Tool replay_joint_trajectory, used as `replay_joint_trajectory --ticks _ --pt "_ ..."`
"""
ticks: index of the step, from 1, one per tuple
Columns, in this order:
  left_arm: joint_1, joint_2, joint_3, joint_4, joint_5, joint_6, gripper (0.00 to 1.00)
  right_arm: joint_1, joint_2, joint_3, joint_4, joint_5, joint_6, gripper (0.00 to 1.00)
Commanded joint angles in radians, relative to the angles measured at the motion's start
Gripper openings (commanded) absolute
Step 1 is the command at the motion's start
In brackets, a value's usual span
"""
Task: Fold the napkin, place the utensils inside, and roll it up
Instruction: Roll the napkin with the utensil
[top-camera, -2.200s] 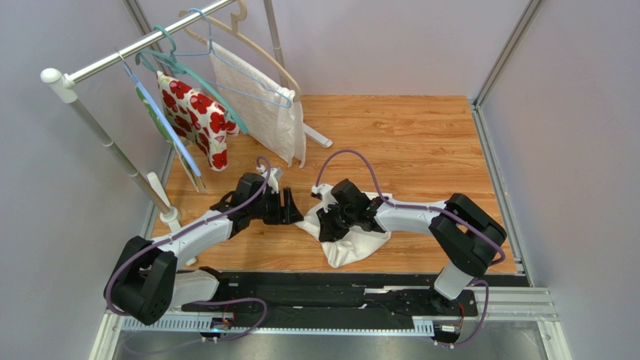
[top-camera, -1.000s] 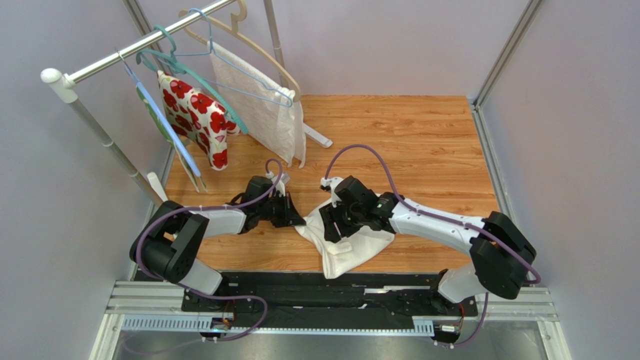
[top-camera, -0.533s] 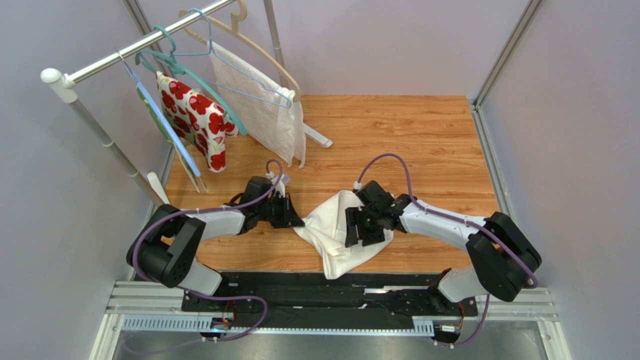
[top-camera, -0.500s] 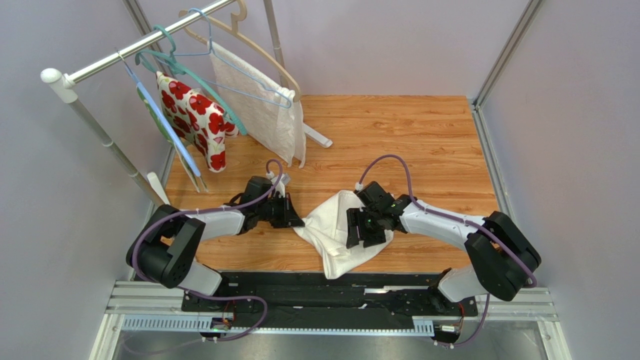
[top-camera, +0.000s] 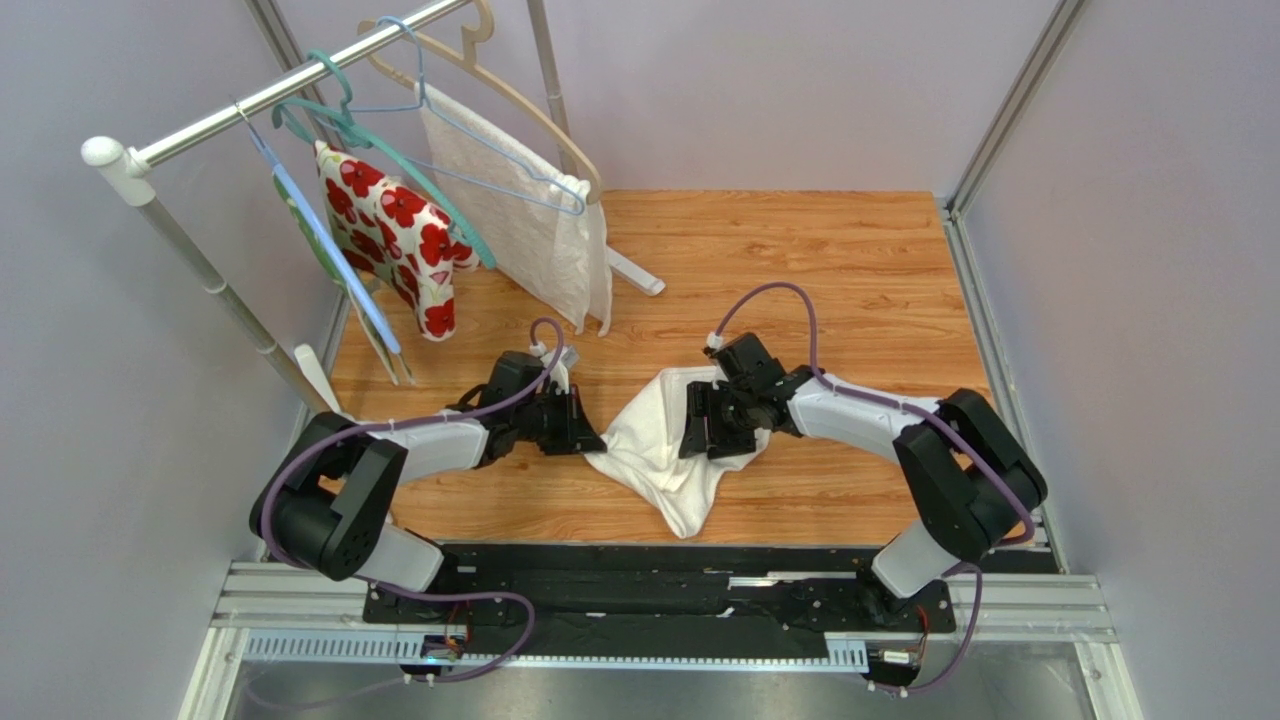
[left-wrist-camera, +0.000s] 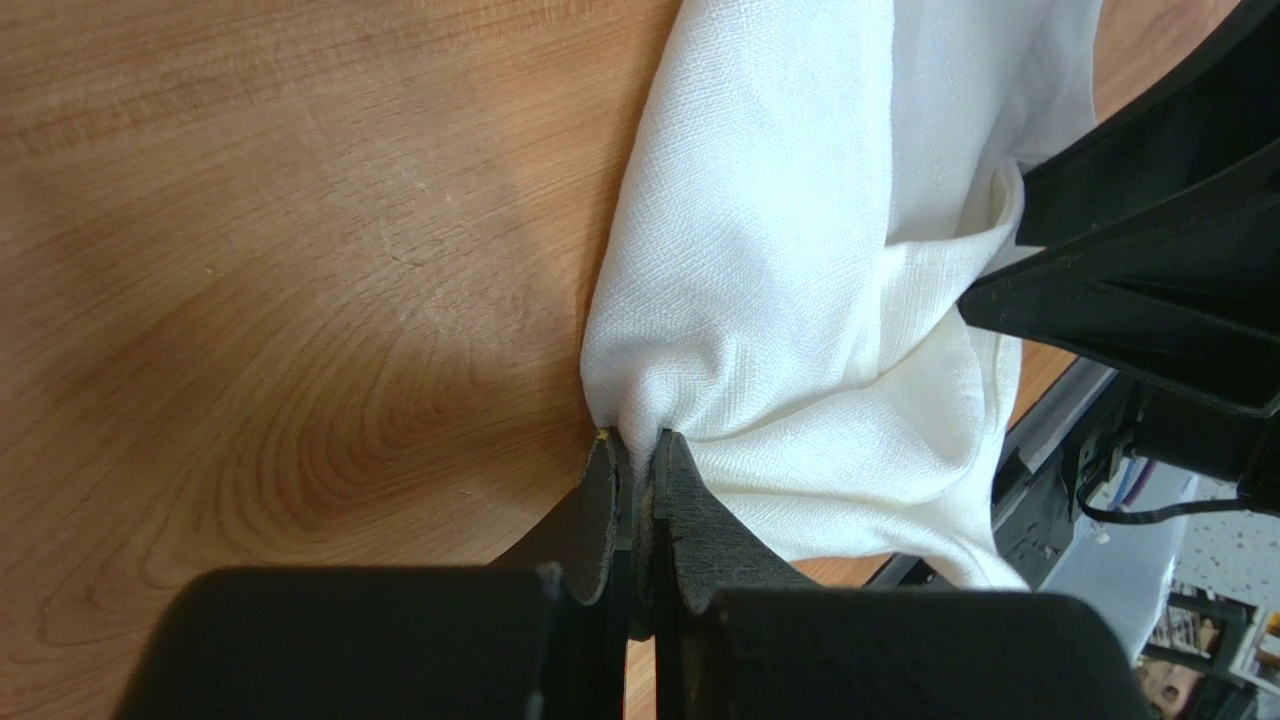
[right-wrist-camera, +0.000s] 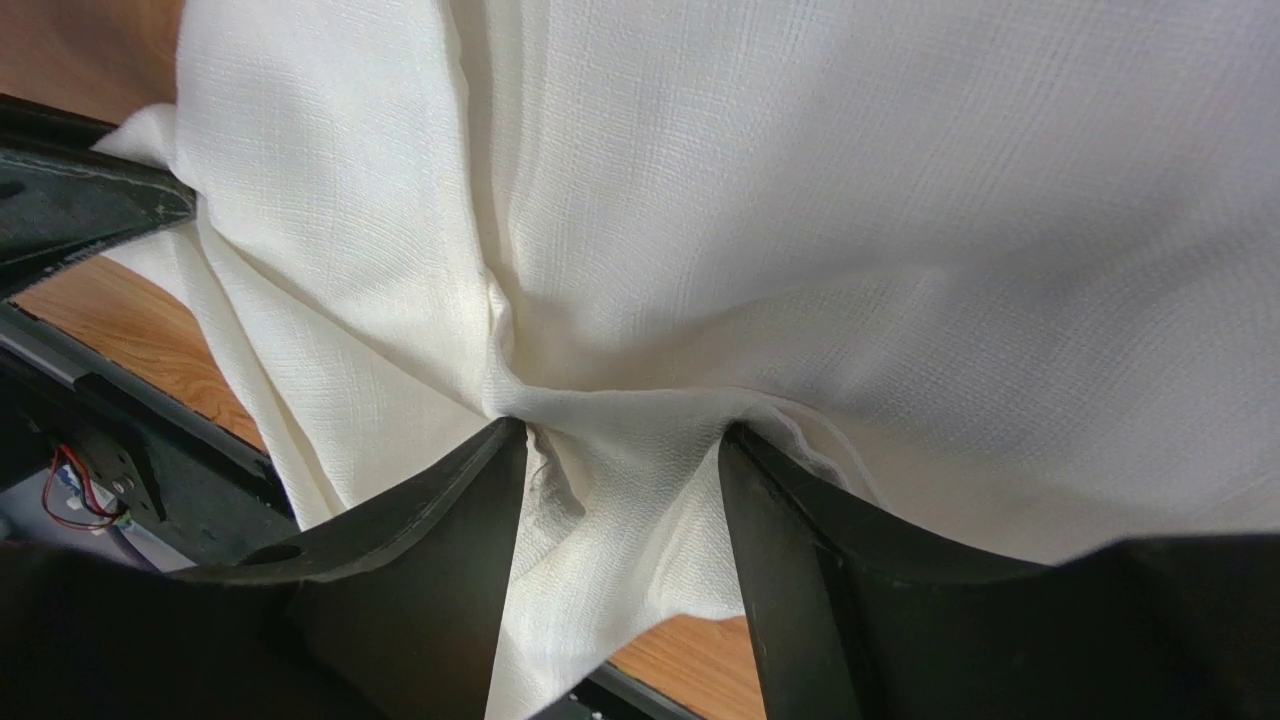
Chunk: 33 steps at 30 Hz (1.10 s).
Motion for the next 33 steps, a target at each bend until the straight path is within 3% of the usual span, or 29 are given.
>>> replay_joint_trajectory --ticks 1,13,17,23,33 --pt "-0.004 -0.02 0.049 -0.03 -0.045 -0.009 0.0 -0.014 0.076 -0.002 0.073 0.076 -0.118 0.58" --pt "-0.031 -0.034 0.113 -0.126 -0.164 -0.041 0.0 0.02 -0.297 0.014 -0.015 0.024 -0.226 0.6" --pt "-0.044 -0.034 0.132 -0.141 -0.177 -0.034 0.0 0.086 -0.236 0.071 0.02 0.011 -0.309 0.68" --pt "-0.045 -0.034 0.133 -0.141 -0.177 -0.035 0.0 0.152 -0.108 0.106 0.134 -0.028 -0.367 0.7" --pt "-0.047 -0.025 0.144 -0.175 -0.177 -0.029 0.0 0.241 0.013 0.125 0.157 -0.03 -0.385 0.7"
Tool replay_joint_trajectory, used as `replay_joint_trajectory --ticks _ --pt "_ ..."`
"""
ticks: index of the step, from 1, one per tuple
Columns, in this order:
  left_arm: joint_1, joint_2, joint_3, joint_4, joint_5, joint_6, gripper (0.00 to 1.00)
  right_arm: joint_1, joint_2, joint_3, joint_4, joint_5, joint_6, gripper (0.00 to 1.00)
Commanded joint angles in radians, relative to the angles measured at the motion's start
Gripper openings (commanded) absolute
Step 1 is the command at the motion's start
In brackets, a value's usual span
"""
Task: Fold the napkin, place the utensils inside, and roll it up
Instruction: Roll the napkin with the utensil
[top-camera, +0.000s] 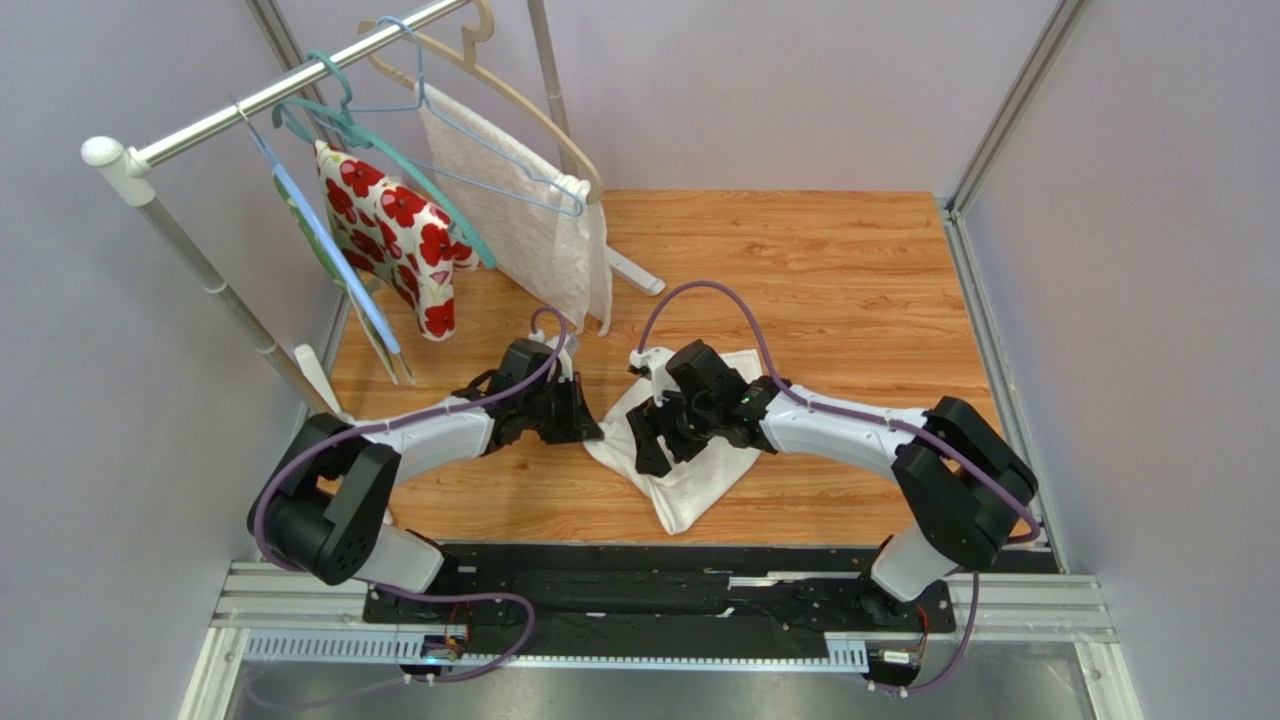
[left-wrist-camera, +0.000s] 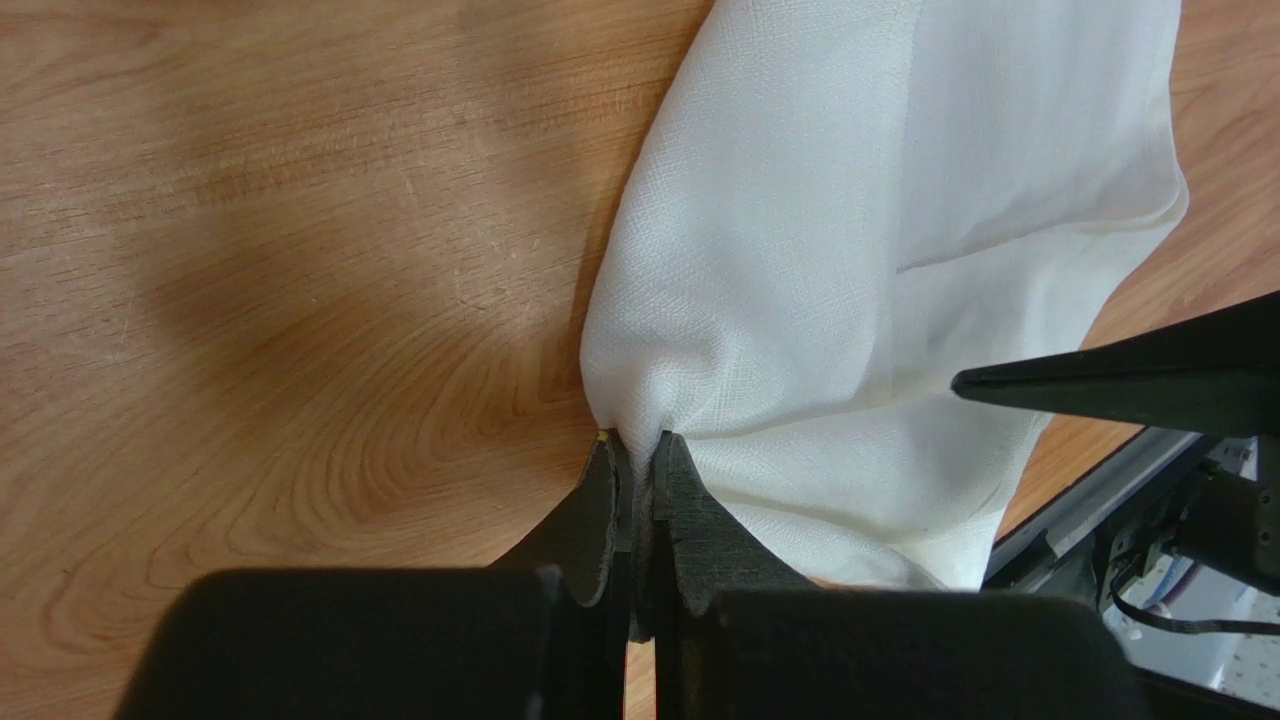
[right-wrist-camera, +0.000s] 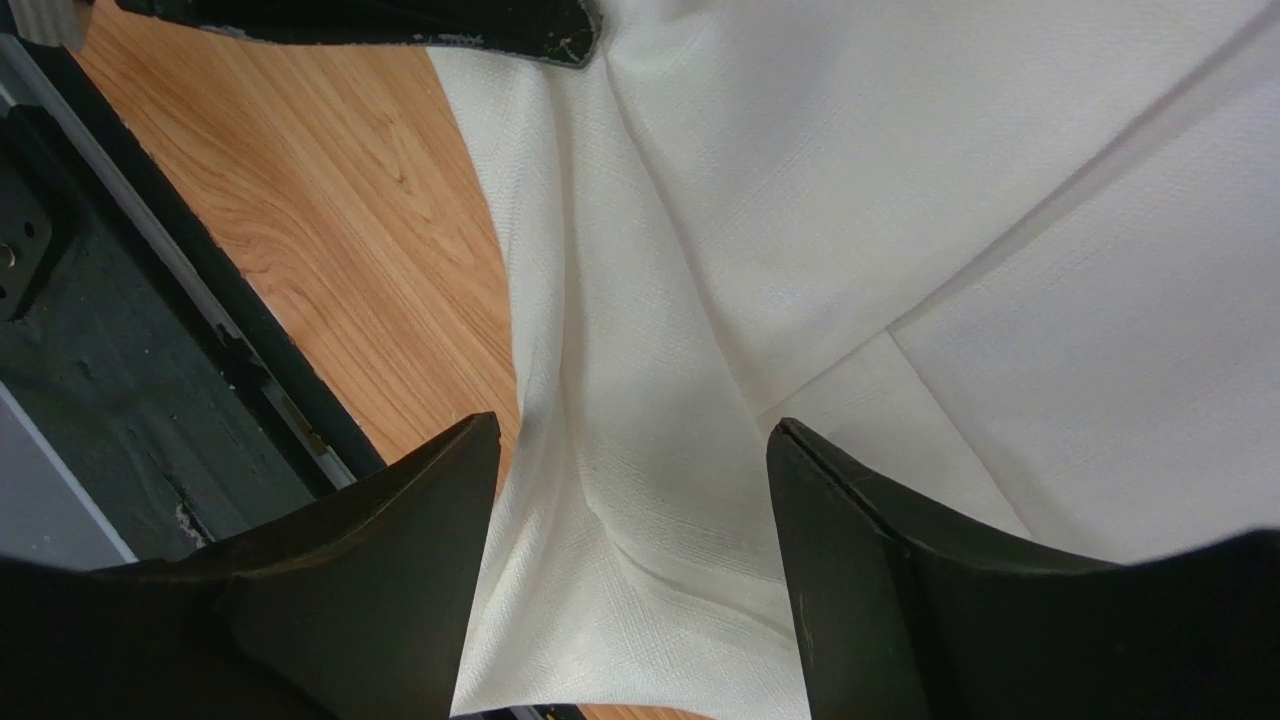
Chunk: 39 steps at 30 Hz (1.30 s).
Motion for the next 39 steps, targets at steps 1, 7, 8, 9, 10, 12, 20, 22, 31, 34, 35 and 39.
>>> replay_joint_trajectory --ticks 1,7,8,9,10,12,20,22,31,34,35,39 --pt "-0.006 -0.007 0.039 -0.013 -0.005 0.005 0.0 0.046 0.018 0.027 0.049 -0.009 -0.016 0.7" --pt "-0.006 0.004 0.049 -0.034 -0.007 0.003 0.0 0.096 0.012 0.02 -0.011 0.022 0.015 0.7" --pt "-0.006 0.004 0.052 -0.039 -0.008 0.003 0.0 0.113 0.01 0.018 -0.02 0.046 0.022 0.7" --pt "-0.006 0.005 0.052 -0.043 -0.01 0.002 0.0 0.124 0.004 0.016 -0.028 0.059 0.024 0.7" --pt "-0.006 0.005 0.055 -0.049 -0.013 0.001 0.0 0.141 -0.003 0.018 -0.045 0.068 0.027 0.7" --pt "-0.006 0.007 0.056 -0.051 -0.014 0.001 0.0 0.154 -0.002 0.016 -0.059 0.089 0.036 0.69" --pt "-0.006 0.017 0.059 -0.057 -0.007 -0.002 0.0 0.213 0.019 0.013 -0.114 0.215 0.082 0.65" --pt "-0.006 0.014 0.059 -0.057 -0.008 -0.003 0.0 0.213 0.035 0.007 -0.115 0.228 0.096 0.59" --pt "-0.006 -0.027 0.071 -0.086 -0.02 -0.005 0.0 0.204 0.05 -0.049 -0.086 0.208 0.127 0.09" --pt "-0.006 -0.053 0.077 -0.098 -0.024 -0.002 0.0 0.17 0.038 -0.097 -0.03 0.127 0.142 0.0" --pt "-0.006 -0.065 0.079 -0.098 -0.022 -0.002 0.03 0.156 0.033 -0.111 -0.013 0.07 0.148 0.0" --pt "-0.005 -0.165 0.083 -0.121 -0.077 -0.003 0.56 0.084 0.01 -0.175 0.088 -0.085 0.166 0.0"
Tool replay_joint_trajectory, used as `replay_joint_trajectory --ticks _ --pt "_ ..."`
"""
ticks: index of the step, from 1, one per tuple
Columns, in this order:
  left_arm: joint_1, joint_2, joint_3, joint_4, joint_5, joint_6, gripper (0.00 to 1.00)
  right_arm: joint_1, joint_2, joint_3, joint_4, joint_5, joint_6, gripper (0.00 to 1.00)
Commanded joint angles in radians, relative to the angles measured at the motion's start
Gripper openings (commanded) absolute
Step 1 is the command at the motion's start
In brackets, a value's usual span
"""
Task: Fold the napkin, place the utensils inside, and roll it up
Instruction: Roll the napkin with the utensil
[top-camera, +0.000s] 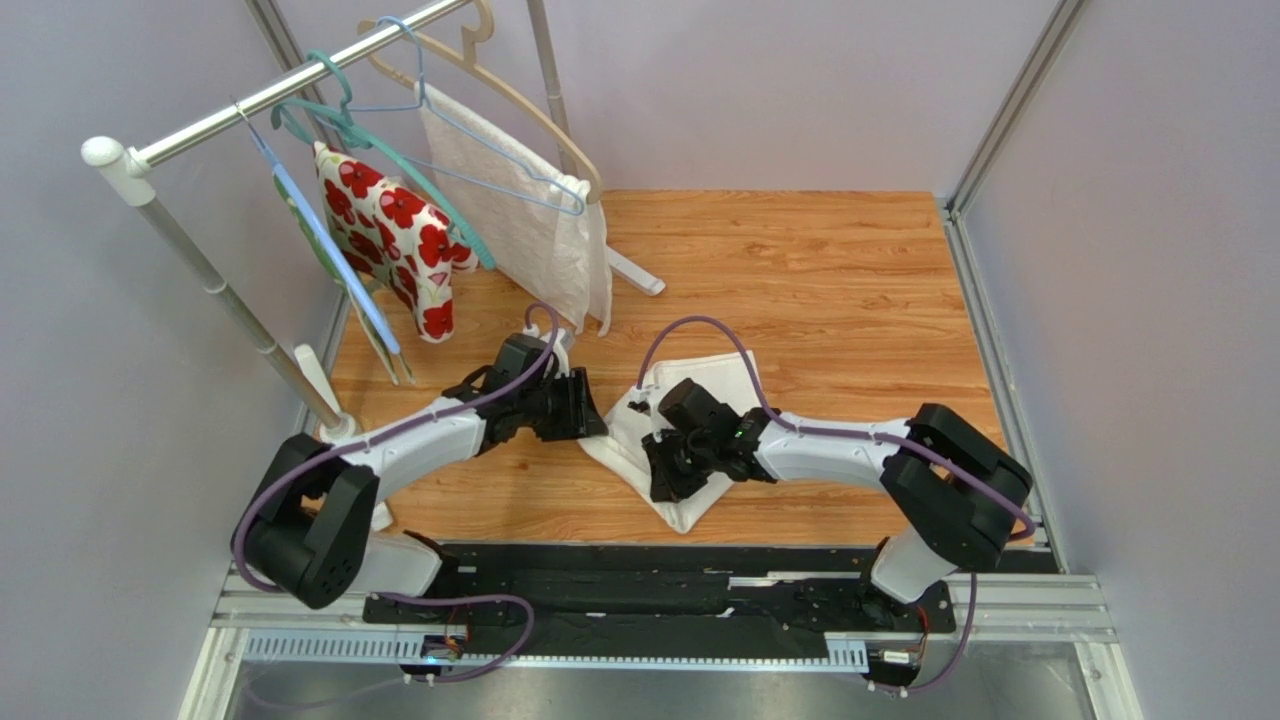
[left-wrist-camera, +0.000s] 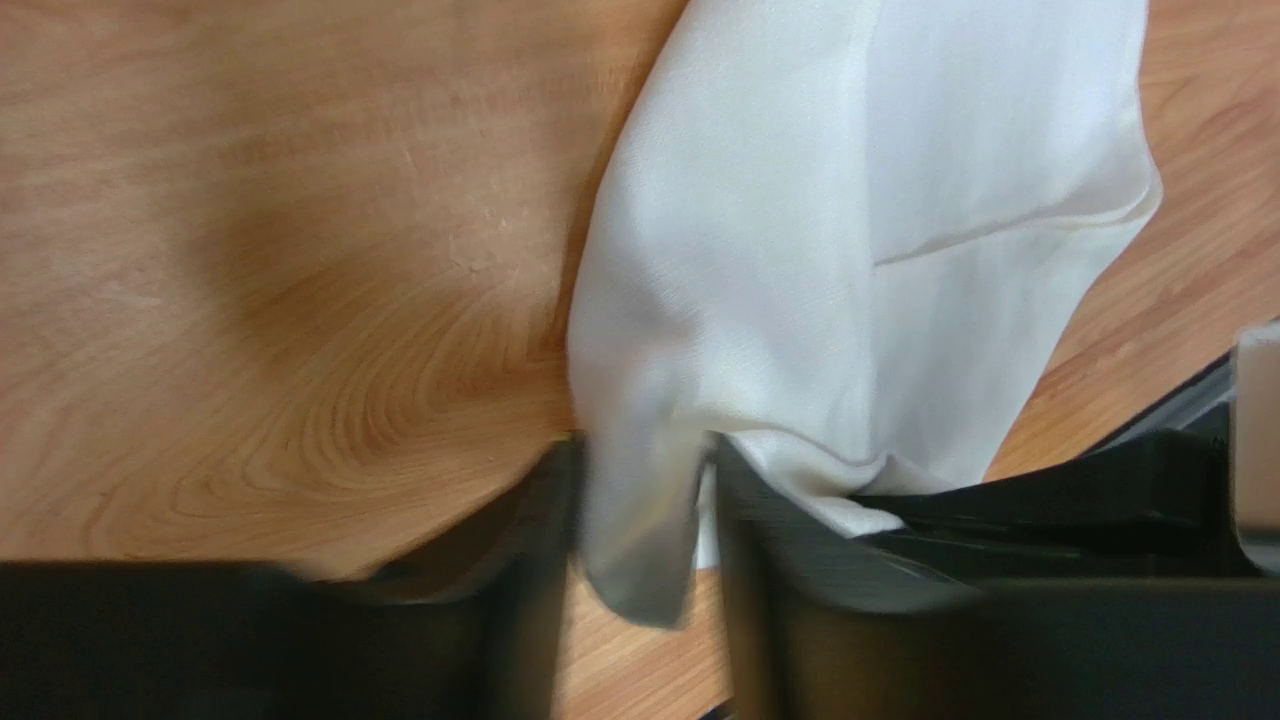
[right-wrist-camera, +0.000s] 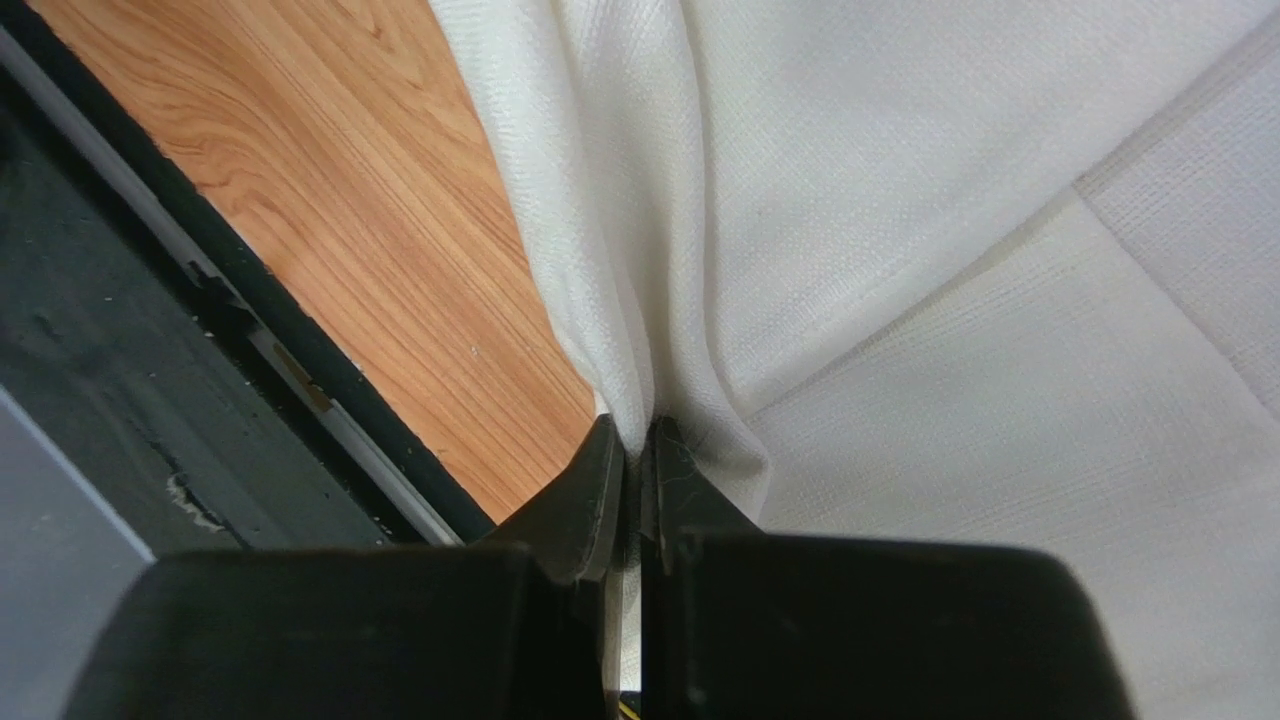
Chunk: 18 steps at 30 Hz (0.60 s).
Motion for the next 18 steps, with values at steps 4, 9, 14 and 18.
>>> replay_joint_trajectory --ticks 4,9,14,18 --pt "0.002 -0.194 0.056 -0.051 -0.1 0.027 0.67 -0.145 -0.009 -0.129 0.128 -0.302 0.03 0.0" --pt "0.002 -0.244 0.01 -0.006 -0.071 0.074 0.68 -0.23 0.046 -0.17 0.26 -0.486 0.061 0.0" --pt "0.002 -0.26 -0.073 0.08 -0.023 0.113 0.64 -0.311 0.092 -0.196 0.326 -0.591 0.093 0.0" --pt "0.002 -0.289 -0.119 0.163 0.012 0.119 0.54 -0.359 0.13 -0.206 0.352 -0.626 0.101 0.0"
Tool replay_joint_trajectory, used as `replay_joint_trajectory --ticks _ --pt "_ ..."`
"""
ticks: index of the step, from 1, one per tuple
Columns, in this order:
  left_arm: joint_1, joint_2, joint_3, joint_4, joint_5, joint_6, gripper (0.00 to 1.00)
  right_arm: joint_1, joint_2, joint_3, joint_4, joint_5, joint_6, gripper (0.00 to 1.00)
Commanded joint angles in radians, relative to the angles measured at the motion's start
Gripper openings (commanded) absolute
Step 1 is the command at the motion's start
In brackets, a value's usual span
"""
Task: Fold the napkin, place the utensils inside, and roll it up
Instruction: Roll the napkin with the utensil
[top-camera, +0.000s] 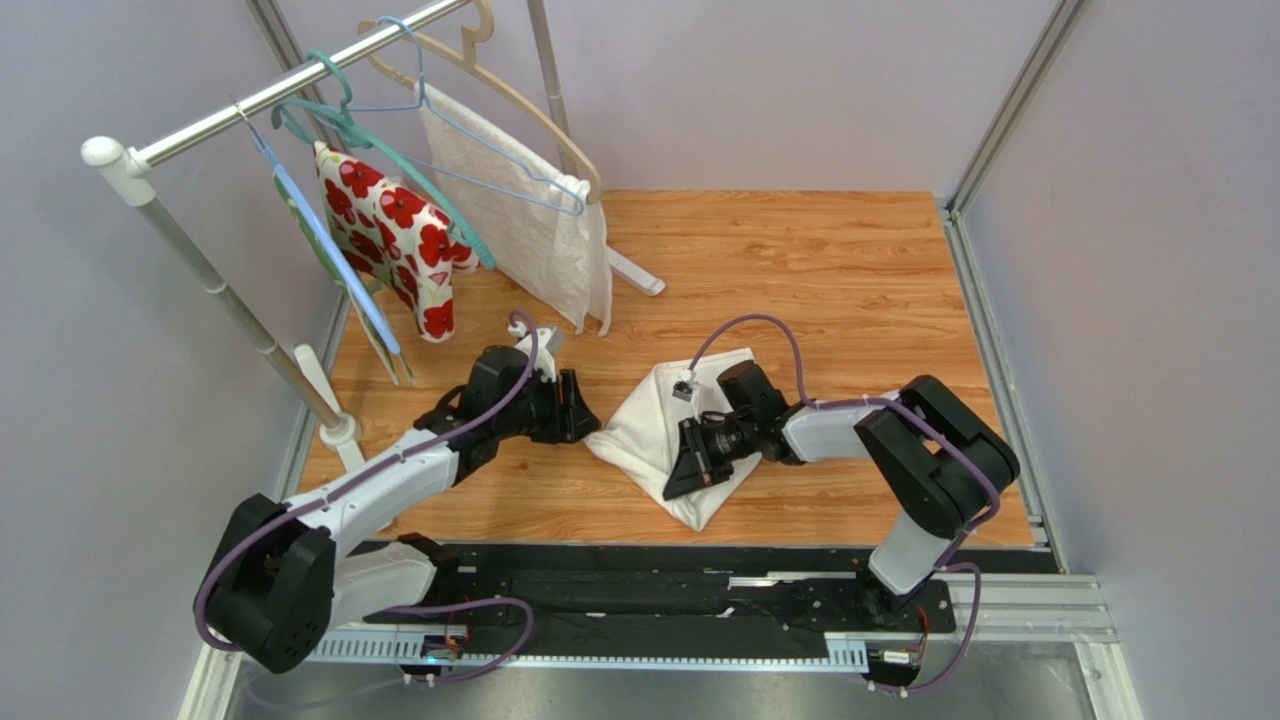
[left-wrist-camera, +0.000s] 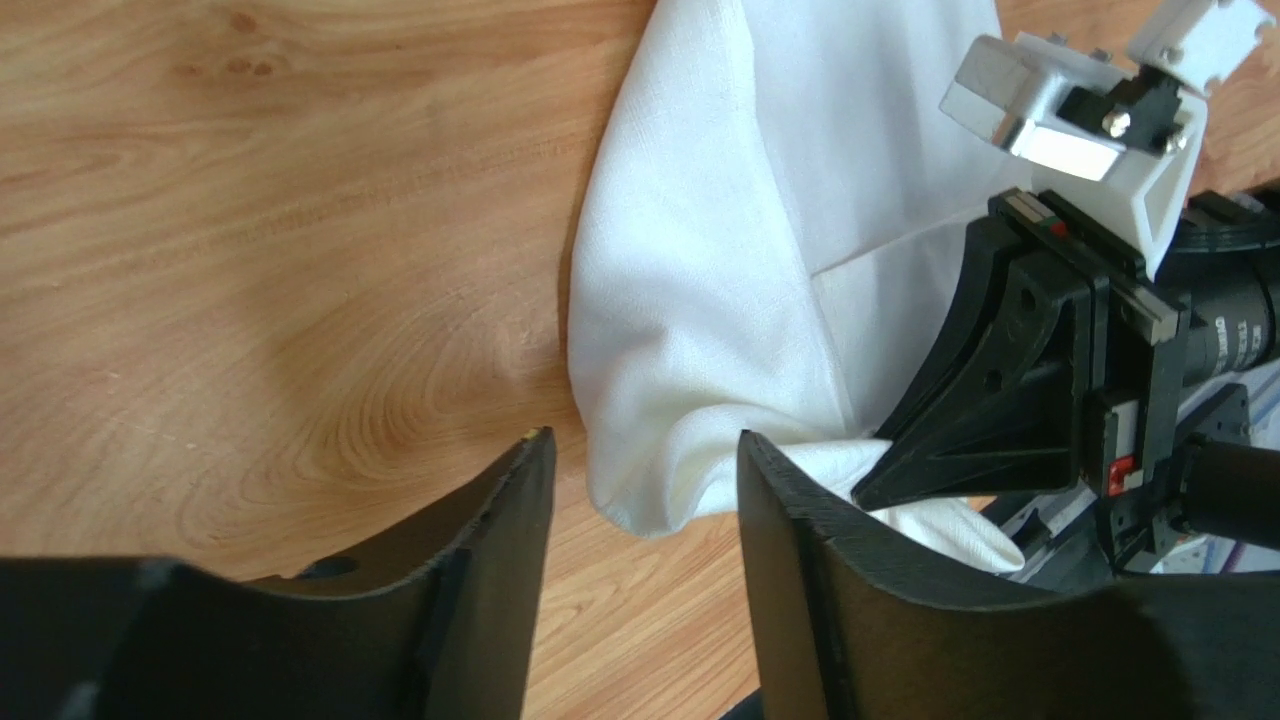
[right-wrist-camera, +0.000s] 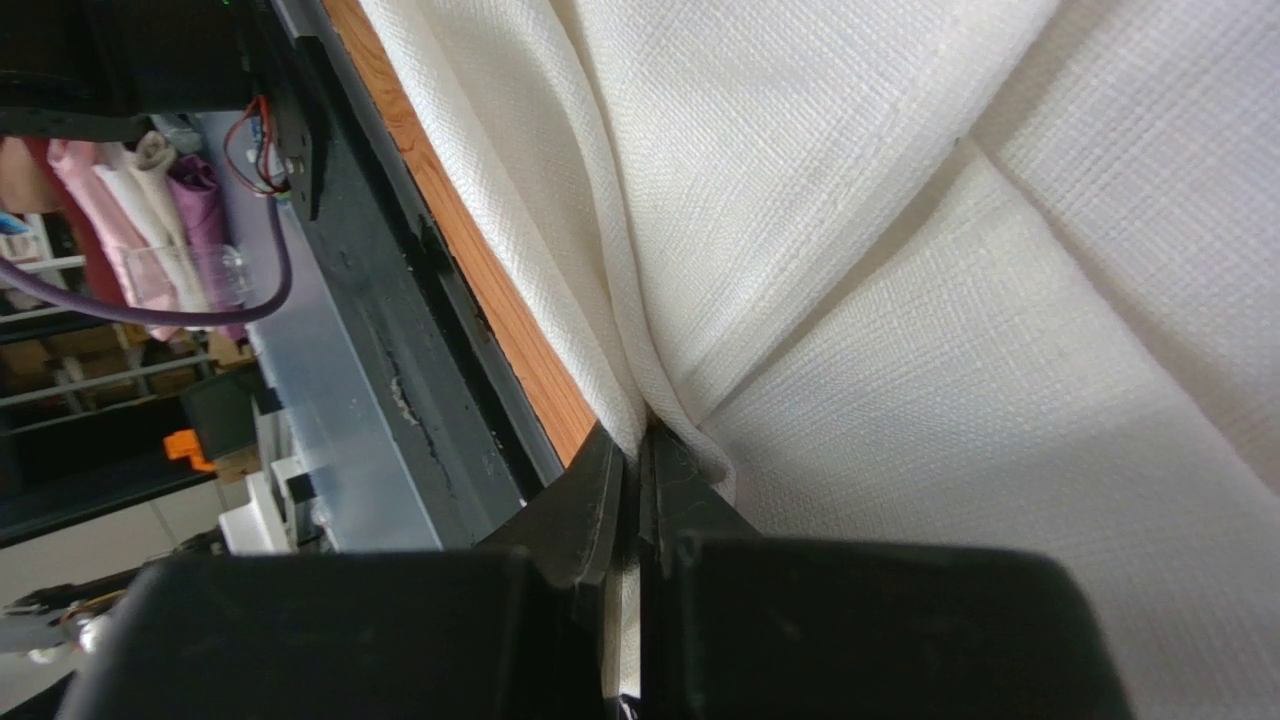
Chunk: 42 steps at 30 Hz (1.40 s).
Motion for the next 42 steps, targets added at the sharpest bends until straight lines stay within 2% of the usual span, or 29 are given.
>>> replay_joint_trajectory --ticks 1,10,15,27,35,42 --pt "0.001 -0.048 -0.047 0.132 0.06 0.035 0.53 -0.061 0.069 -0.029 0.037 -0.048 0.009 0.0" --pt "-0.002 -0.071 -0.13 0.31 0.207 -0.053 0.45 -0.144 0.18 -0.031 0.077 -0.076 0.038 0.0" --pt "-0.019 -0.005 -0.13 0.38 0.279 -0.1 0.42 -0.153 0.198 -0.023 0.08 -0.076 0.038 0.0" --pt "-0.094 0.188 -0.117 0.604 0.227 -0.183 0.41 -0.159 0.214 -0.018 0.074 -0.065 0.044 0.0" --pt "-0.101 0.378 -0.143 0.819 0.213 -0.231 0.39 -0.162 0.223 -0.021 0.082 -0.056 0.05 0.0" --pt "-0.118 0.501 -0.141 0.92 0.192 -0.249 0.37 -0.165 0.229 -0.02 0.082 -0.048 0.05 0.0"
